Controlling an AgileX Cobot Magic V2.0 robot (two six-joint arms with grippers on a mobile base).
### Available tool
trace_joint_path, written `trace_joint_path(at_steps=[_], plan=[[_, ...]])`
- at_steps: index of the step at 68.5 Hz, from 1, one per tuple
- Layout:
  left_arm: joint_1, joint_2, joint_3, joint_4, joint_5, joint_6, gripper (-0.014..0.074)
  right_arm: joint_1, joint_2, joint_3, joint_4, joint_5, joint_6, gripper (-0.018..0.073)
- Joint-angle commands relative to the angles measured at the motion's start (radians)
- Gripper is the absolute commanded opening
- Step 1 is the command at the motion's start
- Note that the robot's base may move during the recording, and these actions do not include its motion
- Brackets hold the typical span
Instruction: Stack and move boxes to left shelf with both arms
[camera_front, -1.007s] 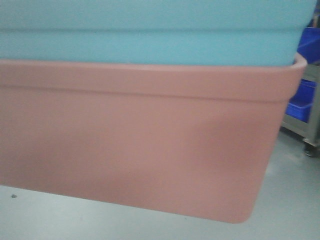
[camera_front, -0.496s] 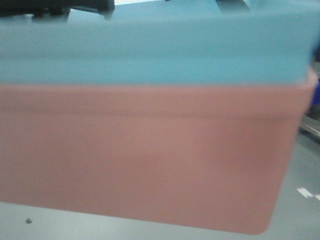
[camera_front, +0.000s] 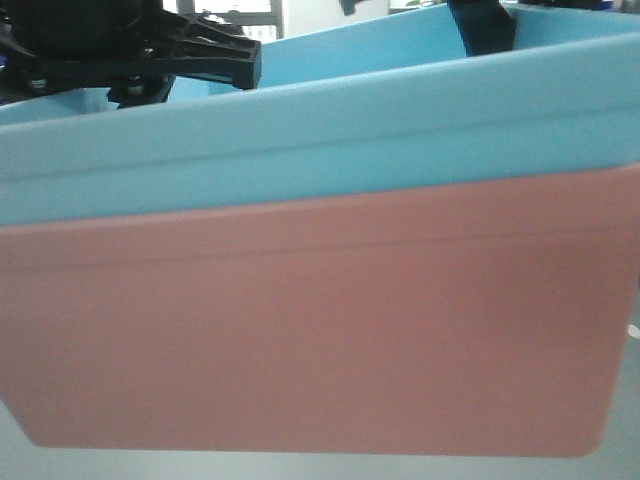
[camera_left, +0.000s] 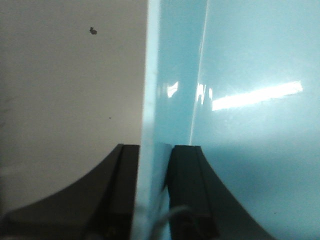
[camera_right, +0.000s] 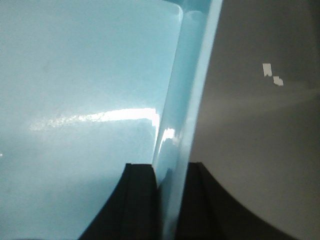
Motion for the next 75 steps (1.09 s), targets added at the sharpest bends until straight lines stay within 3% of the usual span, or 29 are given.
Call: trace_joint_path(at_steps=[1,15,35,75], plan=[[-0.040,-0.028,-0.071,-0.049,-0.197,0.014,-0.0012,0.034,-0.043,-0.055,0.046,0.014,-0.006,0.0057],[-0.040,-0.028,-0.118,-0.049,-0.110,0.014,-0.0012,0.034,-0.043,-0.055,0.044,0.014,-0.006,0.0057],[-0.040,-0.028,-0.118,-0.018,-0.097,0.018,-0.0012,0.034,-0.043,-0.055,0.043,0.016,-0.006,0.0057],[-0.040,-0.028,-0.118,-0.026,-0.117,0.018,-0.0012,0.034,-0.043,-0.055,0.043,0.017,-0.006,0.0057]])
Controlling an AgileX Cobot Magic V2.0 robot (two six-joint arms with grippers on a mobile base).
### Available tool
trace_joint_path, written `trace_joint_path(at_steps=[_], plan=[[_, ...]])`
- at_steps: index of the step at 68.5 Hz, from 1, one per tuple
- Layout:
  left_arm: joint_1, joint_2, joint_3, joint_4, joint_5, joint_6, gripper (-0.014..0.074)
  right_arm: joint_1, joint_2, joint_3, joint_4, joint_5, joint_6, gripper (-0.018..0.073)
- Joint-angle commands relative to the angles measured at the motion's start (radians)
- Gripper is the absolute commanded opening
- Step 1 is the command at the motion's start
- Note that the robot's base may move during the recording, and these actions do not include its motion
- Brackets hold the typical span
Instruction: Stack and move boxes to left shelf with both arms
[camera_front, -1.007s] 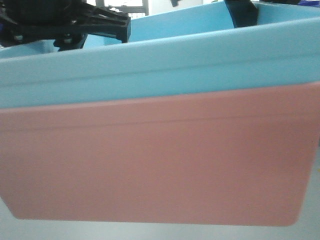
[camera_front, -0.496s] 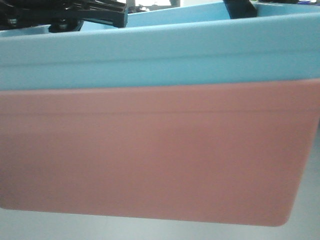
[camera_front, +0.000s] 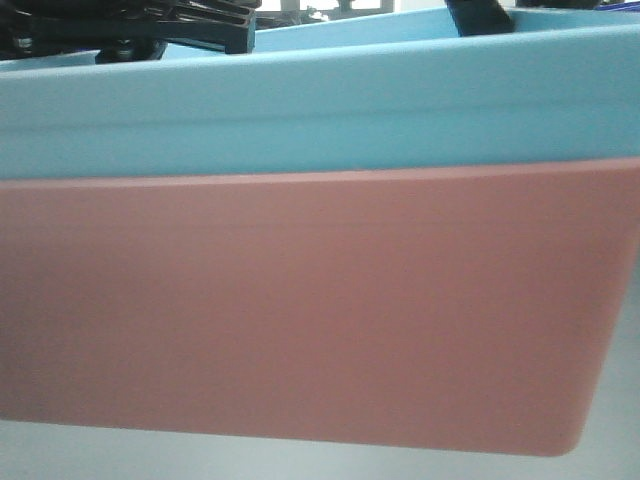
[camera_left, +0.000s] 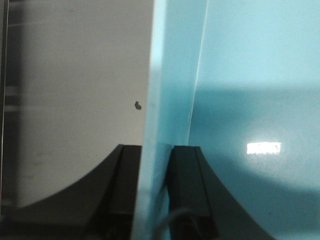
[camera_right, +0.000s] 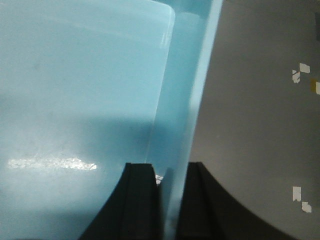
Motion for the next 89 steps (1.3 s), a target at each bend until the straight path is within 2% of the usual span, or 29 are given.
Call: trace_joint_path(at_steps=[1,89], plan=[[-0.036,-0.030,-0.054,-0.026,-0.213,0.004,-0.0012,0.034,-0.043,-0.055,0.039,0.017,-0.014,0.0057],[-0.036,-0.030,-0.056,-0.026,-0.235,0.004,-0.0012,0.034,-0.043,-0.055,0.039,0.017,-0.014,0.0057]])
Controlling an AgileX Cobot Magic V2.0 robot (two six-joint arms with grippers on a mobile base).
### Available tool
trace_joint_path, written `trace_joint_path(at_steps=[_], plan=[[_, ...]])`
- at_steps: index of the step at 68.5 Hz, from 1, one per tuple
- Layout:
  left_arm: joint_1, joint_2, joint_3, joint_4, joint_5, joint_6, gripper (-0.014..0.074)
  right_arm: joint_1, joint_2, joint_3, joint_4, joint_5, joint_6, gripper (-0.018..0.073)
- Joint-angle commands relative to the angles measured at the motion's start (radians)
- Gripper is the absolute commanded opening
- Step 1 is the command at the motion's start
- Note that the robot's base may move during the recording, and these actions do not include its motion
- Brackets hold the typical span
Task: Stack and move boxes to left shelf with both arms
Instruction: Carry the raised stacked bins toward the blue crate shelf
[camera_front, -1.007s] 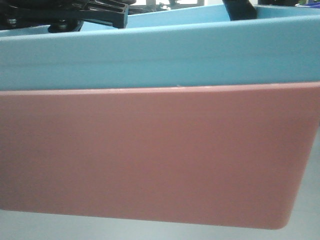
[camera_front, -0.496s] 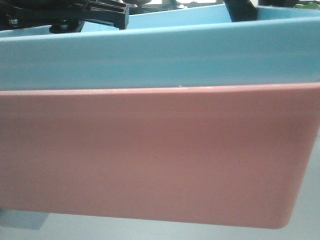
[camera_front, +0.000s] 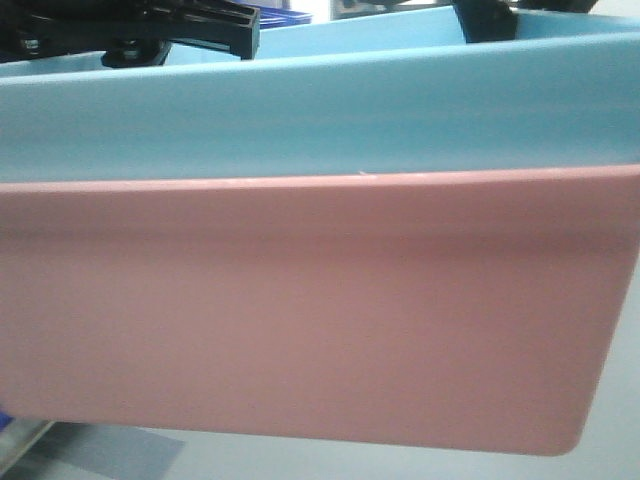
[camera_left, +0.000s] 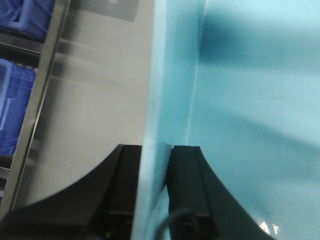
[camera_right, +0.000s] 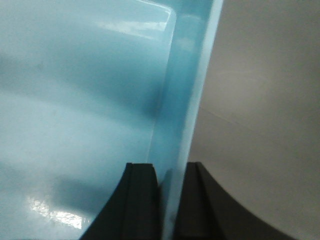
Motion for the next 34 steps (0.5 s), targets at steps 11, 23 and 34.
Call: trace_joint_path(at_steps=[11,23,34], plan=[[-0.036,-0.033,-0.056,-0.026,-0.222,0.002,-0.0012,0.034,-0.040,-0.055,0.043,0.017,-0.014,0.0057],[-0.036,-0.033,-0.056,-0.026,-0.222,0.002,-0.0012,0.034,-0.040,-0.055,0.043,0.017,-0.014,0.0057],[-0.036,-0.033,-0.056,-0.026,-0.222,0.002,-0.0012,0.034,-0.040,-0.055,0.043,0.017,-0.014,0.0057]])
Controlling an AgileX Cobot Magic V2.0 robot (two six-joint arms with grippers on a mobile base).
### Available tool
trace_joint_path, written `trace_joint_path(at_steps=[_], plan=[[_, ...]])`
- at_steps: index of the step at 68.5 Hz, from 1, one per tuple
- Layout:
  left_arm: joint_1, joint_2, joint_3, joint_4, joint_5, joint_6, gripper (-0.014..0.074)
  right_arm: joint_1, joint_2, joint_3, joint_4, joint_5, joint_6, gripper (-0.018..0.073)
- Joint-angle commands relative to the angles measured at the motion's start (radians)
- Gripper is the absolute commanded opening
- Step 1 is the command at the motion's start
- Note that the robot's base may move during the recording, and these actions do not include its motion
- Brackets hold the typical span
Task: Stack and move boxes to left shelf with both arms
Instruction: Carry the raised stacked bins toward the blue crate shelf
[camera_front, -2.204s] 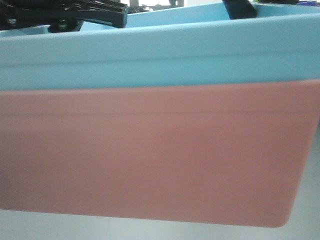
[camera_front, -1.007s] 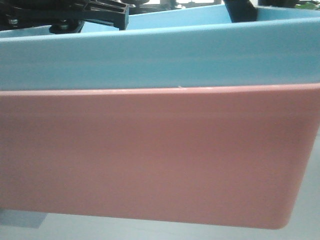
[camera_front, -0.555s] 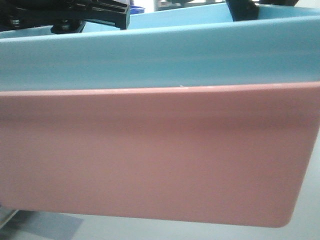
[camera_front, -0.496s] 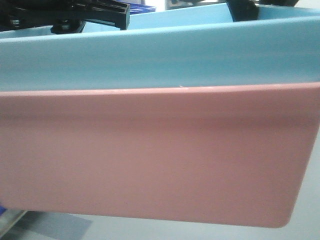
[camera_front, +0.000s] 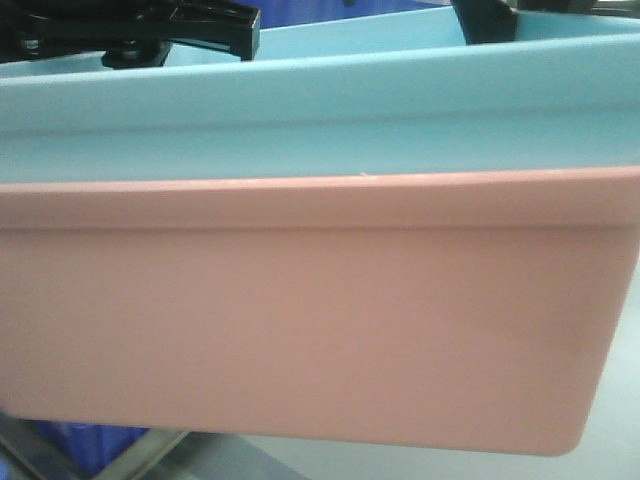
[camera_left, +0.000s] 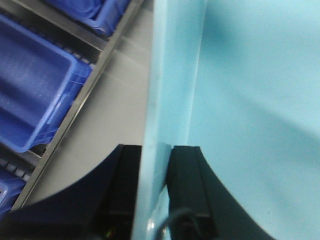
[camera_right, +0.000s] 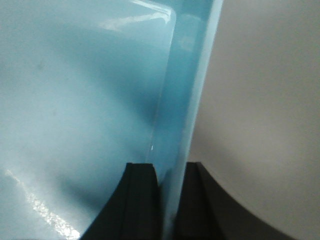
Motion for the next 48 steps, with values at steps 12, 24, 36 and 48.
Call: trace_joint_path(at_steps=[12,24,36,48], plan=[[-0.036,-0.033,-0.056,-0.026,-0.224,0.002,-0.0012,0.034,-0.040,-0.055,0.043,0.018,-0.014,0.0057],[-0.036,-0.033,-0.056,-0.026,-0.225,0.002,-0.0012,0.034,-0.040,-0.055,0.043,0.018,-0.014,0.0057],[-0.036,-0.033,-0.056,-0.026,-0.228,0.002,-0.0012,0.034,-0.040,-0.055,0.043,0.018,-0.014,0.0057],[-0.036,-0.033,-0.056,-0.035,-0.224,0.002,-0.0012,0.034,-0.040,-0.055,0.043,0.018,-0.014,0.0057]])
